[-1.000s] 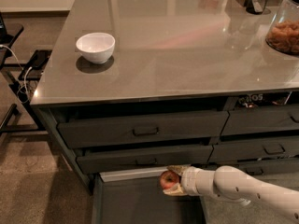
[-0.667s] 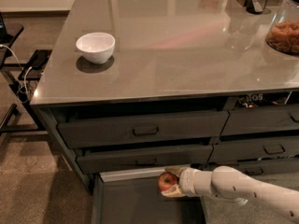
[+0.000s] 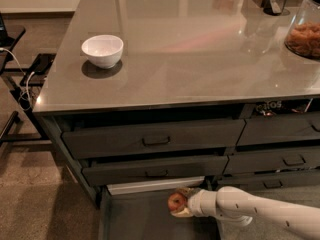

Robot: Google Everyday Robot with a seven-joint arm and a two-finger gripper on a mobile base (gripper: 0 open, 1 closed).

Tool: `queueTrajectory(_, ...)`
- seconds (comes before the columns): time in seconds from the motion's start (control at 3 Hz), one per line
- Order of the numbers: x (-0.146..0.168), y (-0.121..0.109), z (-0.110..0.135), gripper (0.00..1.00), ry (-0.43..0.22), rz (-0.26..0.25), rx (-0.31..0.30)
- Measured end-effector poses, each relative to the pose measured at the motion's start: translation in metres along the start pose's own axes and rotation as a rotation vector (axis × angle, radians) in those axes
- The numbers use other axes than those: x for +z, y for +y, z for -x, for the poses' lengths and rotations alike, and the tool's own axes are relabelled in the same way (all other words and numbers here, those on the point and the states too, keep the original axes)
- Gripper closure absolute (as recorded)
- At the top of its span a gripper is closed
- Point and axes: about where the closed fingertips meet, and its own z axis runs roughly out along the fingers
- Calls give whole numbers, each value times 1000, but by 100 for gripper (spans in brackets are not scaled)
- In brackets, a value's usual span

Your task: Place apple into bottom drawer

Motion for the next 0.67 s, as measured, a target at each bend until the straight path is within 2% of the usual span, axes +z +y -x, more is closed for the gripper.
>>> queueTrajectory(0.67, 61, 15, -48, 100, -101, -31, 59)
